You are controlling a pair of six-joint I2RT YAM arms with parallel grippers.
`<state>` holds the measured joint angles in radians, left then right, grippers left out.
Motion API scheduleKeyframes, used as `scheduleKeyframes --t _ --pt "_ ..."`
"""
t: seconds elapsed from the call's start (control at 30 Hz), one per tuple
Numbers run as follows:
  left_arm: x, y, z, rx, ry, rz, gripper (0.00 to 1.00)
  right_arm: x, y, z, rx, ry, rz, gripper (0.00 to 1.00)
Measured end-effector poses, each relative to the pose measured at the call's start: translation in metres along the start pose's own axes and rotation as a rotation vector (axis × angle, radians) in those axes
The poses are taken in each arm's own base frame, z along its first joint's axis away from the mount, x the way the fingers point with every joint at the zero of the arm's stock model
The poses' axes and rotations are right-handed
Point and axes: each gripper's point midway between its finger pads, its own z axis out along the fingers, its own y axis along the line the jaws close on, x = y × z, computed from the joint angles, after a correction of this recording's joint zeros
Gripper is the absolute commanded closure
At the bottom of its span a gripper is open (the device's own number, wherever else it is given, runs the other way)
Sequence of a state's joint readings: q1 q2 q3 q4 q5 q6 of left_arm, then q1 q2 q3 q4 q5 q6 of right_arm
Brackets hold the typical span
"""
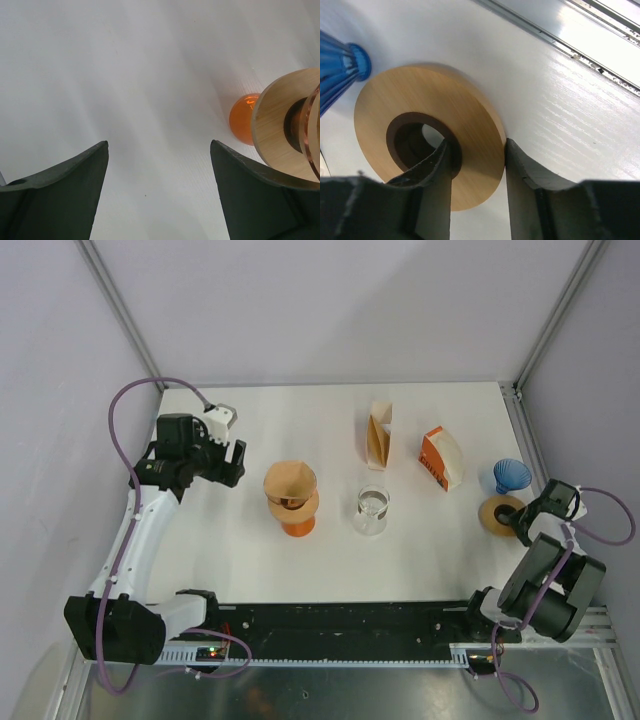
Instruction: Place the coffee filter in the dripper
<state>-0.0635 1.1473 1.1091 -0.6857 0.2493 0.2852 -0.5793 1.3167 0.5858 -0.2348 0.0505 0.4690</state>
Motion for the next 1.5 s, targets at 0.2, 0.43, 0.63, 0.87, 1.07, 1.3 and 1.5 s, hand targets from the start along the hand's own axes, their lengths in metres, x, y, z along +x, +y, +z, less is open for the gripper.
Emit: scheduleKeyframes --t 0.2,0.43,0.63,0.87,1.07,1.3,1.5 --pt "-0.002 0.0 0.0 0.005 -0.008 0.004 0.13 0.01 -0.001 -0.01 -0.015 0.017 -0.025 1.0" --pt "-0.003 -0.001 0.0 0.012 -0.014 0.005 0.12 0.023 0.015 -0.034 -0.089 0.025 -0.103 1.0" --pt "-0.004 -0.002 0.0 0.016 -0.016 0.005 0.12 0.036 0.037 -0.061 -0.201 0.014 -0.156 1.0" --pt "-0.005 -0.002 -0.001 0.014 -0.02 0.007 0.11 0.055 0.06 -0.087 -0.32 0.038 -0.216 1.0" --pt "-0.01 0.0 -0.003 0.005 -0.032 0.01 0.11 0.076 0.086 -0.115 -0.395 0.122 -0.328 1.0" --pt "-0.016 0.005 -0.011 -0.032 -0.053 0.017 0.1 0.06 0.156 -0.181 -0.546 0.094 -0.524 1.0" --pt "-0.029 0.01 -0.025 -0.068 -0.093 0.027 0.1 0.078 0.196 -0.227 -0.664 0.136 -0.692 1.0"
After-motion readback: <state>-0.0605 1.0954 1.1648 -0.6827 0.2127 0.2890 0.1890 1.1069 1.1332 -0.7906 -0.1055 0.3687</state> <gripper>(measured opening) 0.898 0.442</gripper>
